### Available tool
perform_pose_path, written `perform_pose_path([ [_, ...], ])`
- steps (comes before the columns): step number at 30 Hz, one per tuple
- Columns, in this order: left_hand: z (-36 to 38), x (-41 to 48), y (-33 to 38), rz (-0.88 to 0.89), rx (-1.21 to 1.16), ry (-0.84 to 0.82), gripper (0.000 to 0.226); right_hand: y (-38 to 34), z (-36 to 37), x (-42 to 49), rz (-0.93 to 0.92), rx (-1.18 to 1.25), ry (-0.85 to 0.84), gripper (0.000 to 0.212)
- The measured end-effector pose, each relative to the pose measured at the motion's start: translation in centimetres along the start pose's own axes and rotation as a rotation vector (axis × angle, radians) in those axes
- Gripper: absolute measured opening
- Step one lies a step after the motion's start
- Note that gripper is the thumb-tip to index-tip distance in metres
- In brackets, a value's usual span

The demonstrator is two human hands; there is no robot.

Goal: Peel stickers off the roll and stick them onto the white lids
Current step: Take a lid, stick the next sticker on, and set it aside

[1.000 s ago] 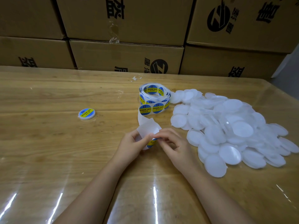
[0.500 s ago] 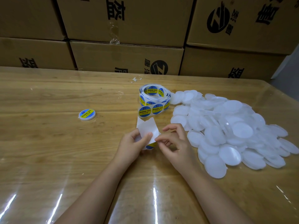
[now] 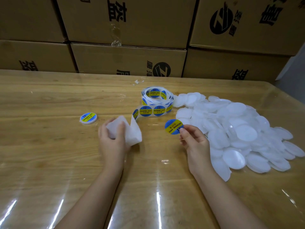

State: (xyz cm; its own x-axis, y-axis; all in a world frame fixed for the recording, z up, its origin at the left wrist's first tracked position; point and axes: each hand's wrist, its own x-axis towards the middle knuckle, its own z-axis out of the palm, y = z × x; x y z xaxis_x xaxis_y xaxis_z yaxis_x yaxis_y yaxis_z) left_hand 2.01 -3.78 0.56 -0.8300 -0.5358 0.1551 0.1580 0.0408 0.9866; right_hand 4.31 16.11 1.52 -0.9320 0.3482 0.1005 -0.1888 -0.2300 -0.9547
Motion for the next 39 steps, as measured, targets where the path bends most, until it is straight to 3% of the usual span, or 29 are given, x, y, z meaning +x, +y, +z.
perform_pose_path([
  [3,-0.9,1.4,1.2,0.029,-0.057,0.180,0.050,-0.1,0.1,0.1,0.024,0.017,-0.007,0.022],
  [7,-2.0,2.6,2.8,0.160,-0.045,0.381,0.043,0.0,0.0,0.1,0.033,0.014,-0.026,0.019],
  [10,-2.6,2.9,4.2,0.326,-0.011,0.396,0.040,0.0,0.0,0.2,0.035,0.015,-0.029,0.018],
  [12,-2.5,2.5,5.2,0.411,-0.011,0.285,0.041,0.1,0.0,0.3,0.039,0.021,-0.027,0.019],
  [14,-1.7,1.1,6.5,0.381,-0.080,0.017,0.042,0.1,0.0,0.4,0.053,0.044,-0.020,0.020],
  [18,0.8,-2.3,7.3,0.097,-0.164,-0.625,0.037,-0.3,-0.4,0.8,0.170,0.306,0.018,0.019],
  [20,2.0,-3.8,6.4,-0.089,-0.131,-0.811,0.040,-0.7,-0.8,1.1,0.212,0.485,0.019,0.012],
  [25,3.3,-4.6,2.9,-0.240,-0.222,-0.797,0.057,-0.5,-0.3,0.9,0.206,0.471,-0.069,0.012],
  [32,3.6,-4.0,0.7,-0.357,-0.451,-0.643,0.032,0.4,0.1,0.2,0.128,0.108,-0.059,0.010],
  [39,3.5,-3.8,0.4,-0.354,-0.609,-0.660,0.036,0.6,0.7,-0.3,0.001,-0.150,-0.028,0.011],
])
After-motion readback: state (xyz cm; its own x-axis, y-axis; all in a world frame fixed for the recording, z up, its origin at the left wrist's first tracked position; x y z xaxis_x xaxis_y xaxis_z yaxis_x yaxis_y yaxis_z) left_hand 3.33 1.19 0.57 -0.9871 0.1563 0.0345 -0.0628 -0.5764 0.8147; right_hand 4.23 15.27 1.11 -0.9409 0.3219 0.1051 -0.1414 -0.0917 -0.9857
